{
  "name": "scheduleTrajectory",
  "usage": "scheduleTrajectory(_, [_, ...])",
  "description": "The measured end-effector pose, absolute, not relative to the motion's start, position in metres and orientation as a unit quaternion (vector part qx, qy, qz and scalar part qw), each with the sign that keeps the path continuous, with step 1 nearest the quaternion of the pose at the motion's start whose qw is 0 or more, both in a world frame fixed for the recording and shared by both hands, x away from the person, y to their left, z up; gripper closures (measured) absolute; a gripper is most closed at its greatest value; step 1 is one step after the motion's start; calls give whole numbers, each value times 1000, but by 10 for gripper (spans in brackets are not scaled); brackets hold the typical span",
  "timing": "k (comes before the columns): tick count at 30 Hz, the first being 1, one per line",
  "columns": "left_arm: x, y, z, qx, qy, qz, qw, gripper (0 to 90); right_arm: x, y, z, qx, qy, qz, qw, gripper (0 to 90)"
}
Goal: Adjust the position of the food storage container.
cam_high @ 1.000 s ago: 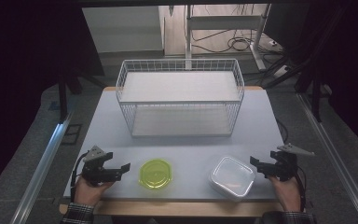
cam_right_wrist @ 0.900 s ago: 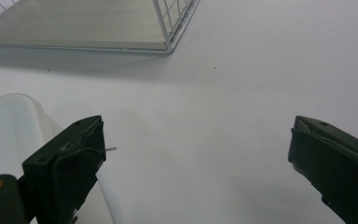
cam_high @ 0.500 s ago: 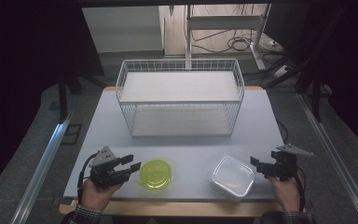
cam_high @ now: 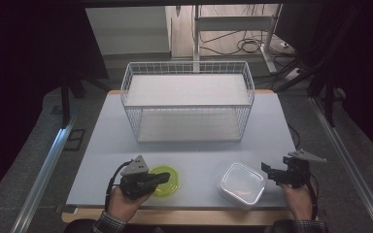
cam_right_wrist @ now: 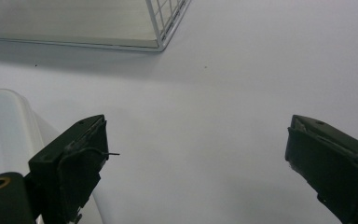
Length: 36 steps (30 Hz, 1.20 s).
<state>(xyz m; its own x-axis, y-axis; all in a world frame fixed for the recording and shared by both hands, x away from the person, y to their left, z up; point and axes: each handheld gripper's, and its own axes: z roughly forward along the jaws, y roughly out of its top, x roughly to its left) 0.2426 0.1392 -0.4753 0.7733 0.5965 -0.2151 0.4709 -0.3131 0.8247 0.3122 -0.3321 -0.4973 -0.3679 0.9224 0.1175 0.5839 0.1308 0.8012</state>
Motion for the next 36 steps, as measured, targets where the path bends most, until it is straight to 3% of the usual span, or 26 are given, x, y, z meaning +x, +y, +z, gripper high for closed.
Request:
scheduleTrajectory(16, [249, 101, -490, 838, 327, 53, 433, 900, 312, -332, -496, 511, 729, 398, 221, 83])
scheduleTrajectory(36, [252, 120, -489, 840, 347, 65, 412, 900, 313, -332, -499, 511, 735, 391, 215, 93])
